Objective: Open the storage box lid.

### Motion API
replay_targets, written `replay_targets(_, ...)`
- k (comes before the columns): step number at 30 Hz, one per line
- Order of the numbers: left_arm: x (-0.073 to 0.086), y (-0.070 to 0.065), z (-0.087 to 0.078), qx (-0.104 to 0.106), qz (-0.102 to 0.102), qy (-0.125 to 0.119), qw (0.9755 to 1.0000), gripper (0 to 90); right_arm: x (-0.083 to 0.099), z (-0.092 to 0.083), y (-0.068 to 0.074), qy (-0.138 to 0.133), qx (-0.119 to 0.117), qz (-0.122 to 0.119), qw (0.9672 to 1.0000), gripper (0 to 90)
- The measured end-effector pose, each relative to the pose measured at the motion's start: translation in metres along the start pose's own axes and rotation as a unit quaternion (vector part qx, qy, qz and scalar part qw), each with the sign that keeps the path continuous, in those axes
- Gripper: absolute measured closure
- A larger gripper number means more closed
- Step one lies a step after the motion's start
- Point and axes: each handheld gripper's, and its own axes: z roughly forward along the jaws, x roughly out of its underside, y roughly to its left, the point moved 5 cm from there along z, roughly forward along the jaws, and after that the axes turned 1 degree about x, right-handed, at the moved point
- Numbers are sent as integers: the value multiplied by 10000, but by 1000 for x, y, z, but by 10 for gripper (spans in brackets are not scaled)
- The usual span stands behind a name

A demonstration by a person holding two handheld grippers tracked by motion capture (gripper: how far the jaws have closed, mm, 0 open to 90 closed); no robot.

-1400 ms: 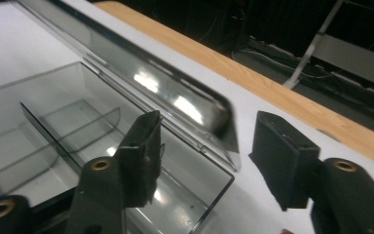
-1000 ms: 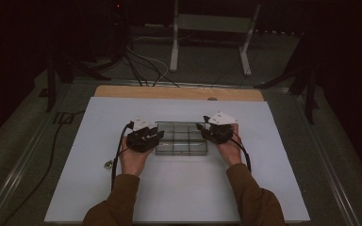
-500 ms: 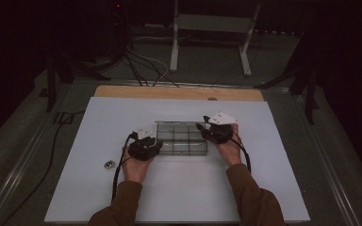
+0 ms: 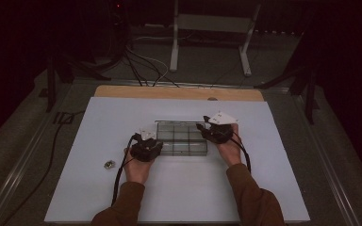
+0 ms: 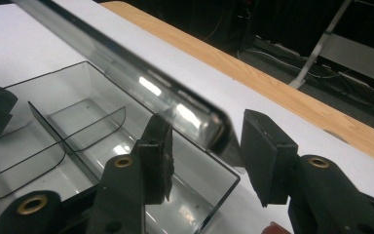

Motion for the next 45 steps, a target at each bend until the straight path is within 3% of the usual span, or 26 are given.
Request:
replay_targets(20, 5, -6, -6, -56, -32, -7, 10000, 706, -6, 5, -10, -88, 224, 380, 9990, 617)
replay_targets(27, 6, -7, -7, -85, -56, -3, 9999, 703, -8, 11, -14, -89, 196, 631, 9978, 604)
replay_targets(45, 8, -9, -8, -74, -36, -16, 10000, 693, 8, 27, -15, 204, 36, 841, 9962, 564)
